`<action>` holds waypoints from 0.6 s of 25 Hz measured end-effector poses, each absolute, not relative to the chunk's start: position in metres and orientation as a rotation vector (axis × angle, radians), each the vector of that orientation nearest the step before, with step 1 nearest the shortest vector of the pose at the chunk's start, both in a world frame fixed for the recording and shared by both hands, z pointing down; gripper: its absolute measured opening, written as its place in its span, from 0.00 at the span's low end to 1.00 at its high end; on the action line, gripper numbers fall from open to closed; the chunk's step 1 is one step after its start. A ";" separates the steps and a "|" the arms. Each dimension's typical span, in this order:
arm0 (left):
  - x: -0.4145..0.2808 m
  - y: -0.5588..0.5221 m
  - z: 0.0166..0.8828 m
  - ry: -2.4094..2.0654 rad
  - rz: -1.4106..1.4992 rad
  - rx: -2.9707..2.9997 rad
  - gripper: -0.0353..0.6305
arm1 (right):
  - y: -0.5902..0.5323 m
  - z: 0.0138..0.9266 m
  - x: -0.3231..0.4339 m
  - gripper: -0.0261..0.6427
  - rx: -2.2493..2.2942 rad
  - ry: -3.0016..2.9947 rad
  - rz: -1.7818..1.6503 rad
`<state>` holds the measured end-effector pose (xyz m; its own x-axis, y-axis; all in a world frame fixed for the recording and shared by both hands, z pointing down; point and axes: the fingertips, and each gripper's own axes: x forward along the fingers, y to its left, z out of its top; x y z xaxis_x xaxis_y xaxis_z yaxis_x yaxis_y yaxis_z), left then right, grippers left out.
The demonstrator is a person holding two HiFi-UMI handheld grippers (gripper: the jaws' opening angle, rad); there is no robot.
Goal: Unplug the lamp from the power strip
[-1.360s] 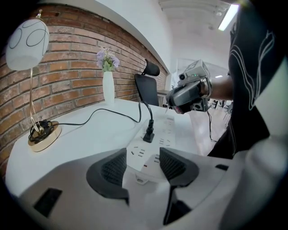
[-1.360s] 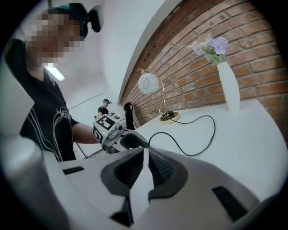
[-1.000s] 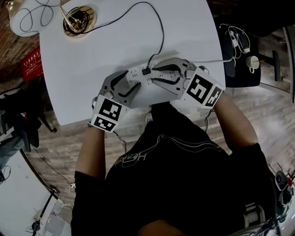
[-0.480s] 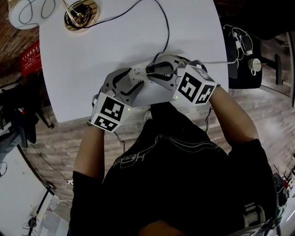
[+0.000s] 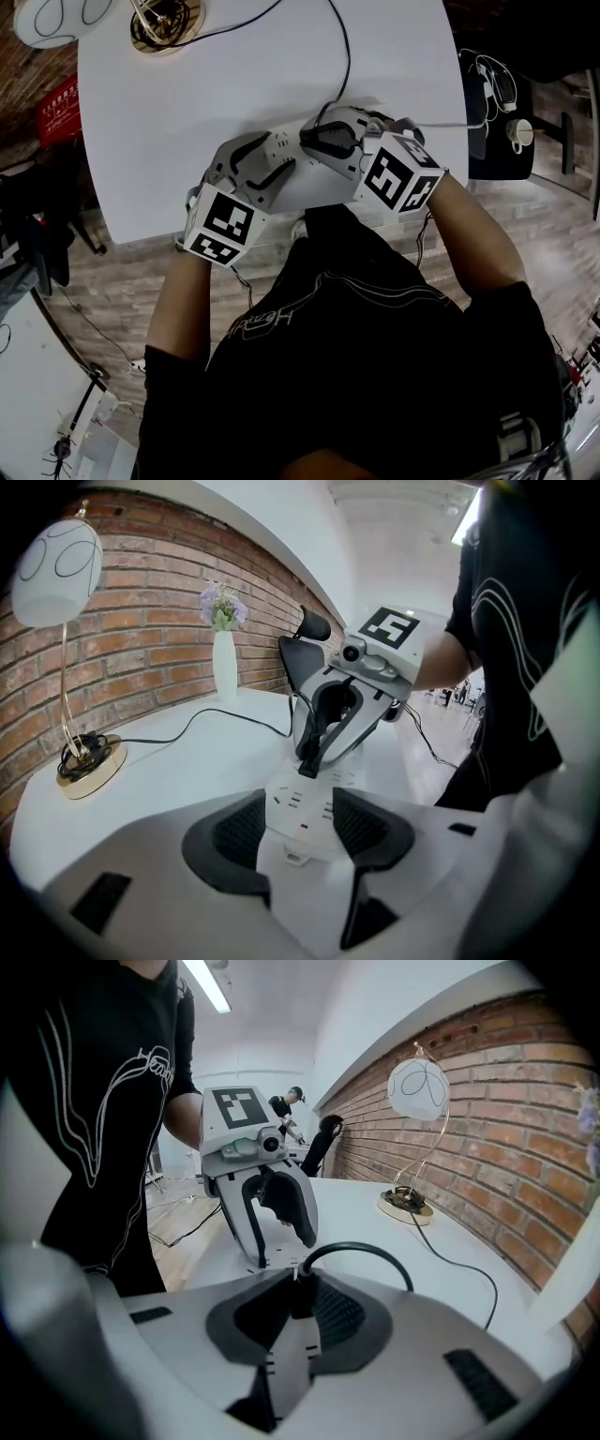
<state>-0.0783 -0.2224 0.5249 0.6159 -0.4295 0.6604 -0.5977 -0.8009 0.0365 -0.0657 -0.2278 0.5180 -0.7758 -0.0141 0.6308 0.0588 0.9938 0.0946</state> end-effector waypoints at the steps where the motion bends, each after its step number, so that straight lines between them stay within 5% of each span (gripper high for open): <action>1: -0.078 -0.223 0.525 -0.841 0.958 2.591 0.38 | -0.228 0.518 -0.066 0.10 -0.034 -2.458 -0.145; 15: -0.079 -0.223 0.526 -0.835 0.958 2.578 0.38 | -0.226 0.513 -0.065 0.08 -0.052 -2.516 -0.193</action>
